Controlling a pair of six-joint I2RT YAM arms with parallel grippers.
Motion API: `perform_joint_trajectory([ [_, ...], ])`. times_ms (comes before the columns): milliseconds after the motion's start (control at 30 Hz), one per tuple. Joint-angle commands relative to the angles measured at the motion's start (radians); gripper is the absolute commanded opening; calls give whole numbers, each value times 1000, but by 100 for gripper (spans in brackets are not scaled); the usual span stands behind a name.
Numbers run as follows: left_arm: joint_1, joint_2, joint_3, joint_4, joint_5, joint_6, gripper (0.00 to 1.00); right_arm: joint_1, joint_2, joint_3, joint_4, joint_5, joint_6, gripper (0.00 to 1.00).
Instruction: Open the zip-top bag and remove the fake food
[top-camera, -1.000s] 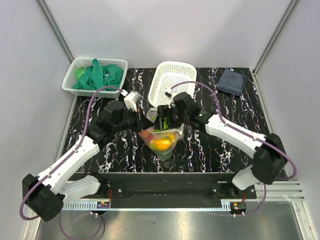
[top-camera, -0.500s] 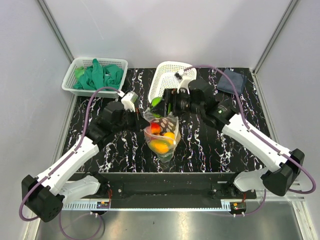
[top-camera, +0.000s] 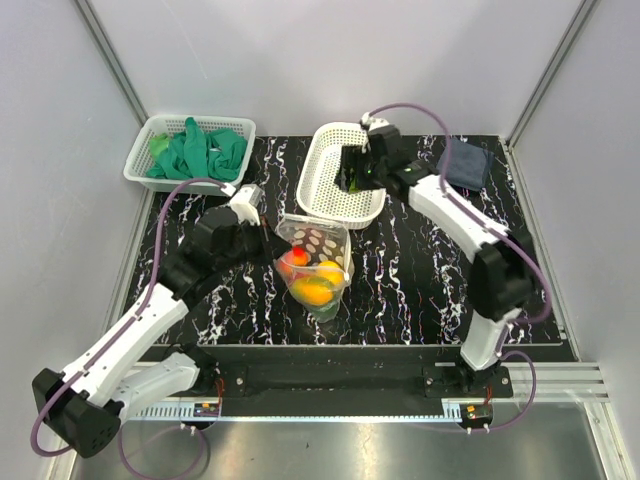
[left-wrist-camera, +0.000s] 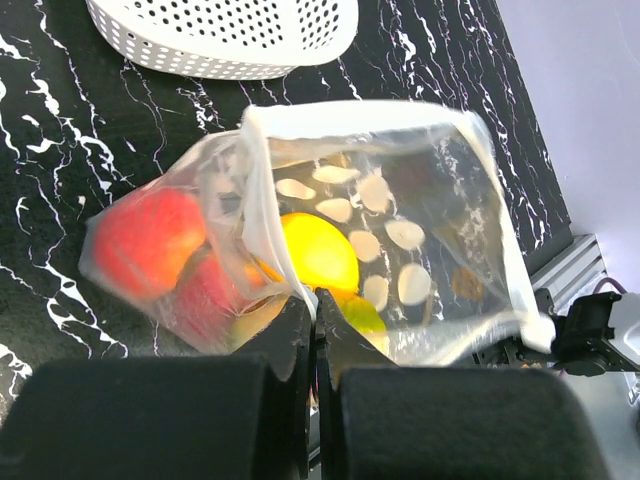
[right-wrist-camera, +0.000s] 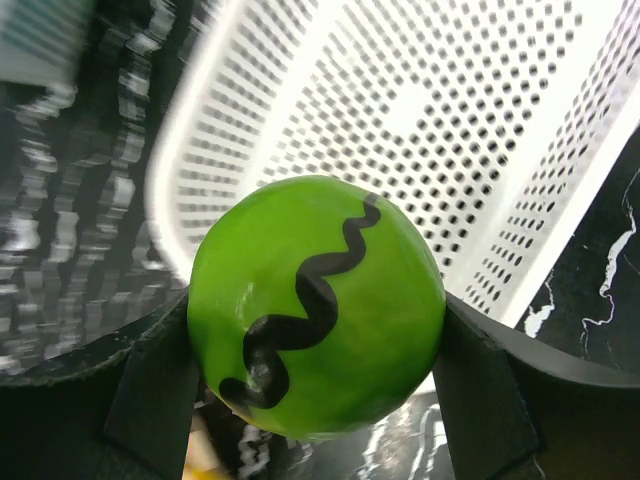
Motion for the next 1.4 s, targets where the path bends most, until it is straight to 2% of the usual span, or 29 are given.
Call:
perform_joint_trajectory([
  [0, 9, -24, 19, 20, -17, 18, 0, -14, 117, 84, -12, 77, -102, 54],
  [133, 9, -38, -33, 70, 3, -1, 0, -14, 223, 138, -35, 77, -115, 59],
  [233, 11, -34, -45, 80, 20, 3, 0, -14, 249, 147, -49, 62, -93, 73],
  [267, 11, -28, -41, 80, 24, 6, 0, -15, 254, 146, -53, 51, -88, 82],
  [333, 11, -24, -33, 72, 29, 17, 0, -14, 265, 147, -73, 63, -75, 93],
  [400, 11, -18, -27, 78, 41, 31, 0, -15, 271, 153, -90, 63, -58, 100],
  [500, 11, -8, -16, 92, 55, 31, 1, -14, 263, 168, -125, 53, -32, 100],
  [600, 11, 0, -22, 118, 80, 28, 2, -14, 248, 182, -171, 117, 11, 100],
  [767, 11, 17, -10, 107, 55, 23, 0, -12, 193, 221, -355, 197, 137, 100],
  [1000, 11, 31, -15, 86, 95, -5, 0, 58, -141, -9, -385, 34, 234, 100],
  [1133, 11, 37, -15, 74, 94, 5, 0, 110, -292, -149, -369, -113, 257, 100],
  [1267, 11, 45, -10, 64, 72, 26, 0, 178, -396, -152, -385, -159, 189, 100],
  [1367, 11, 42, -12, 63, 48, 32, 0, 259, -430, -76, -395, -130, 124, 99],
])
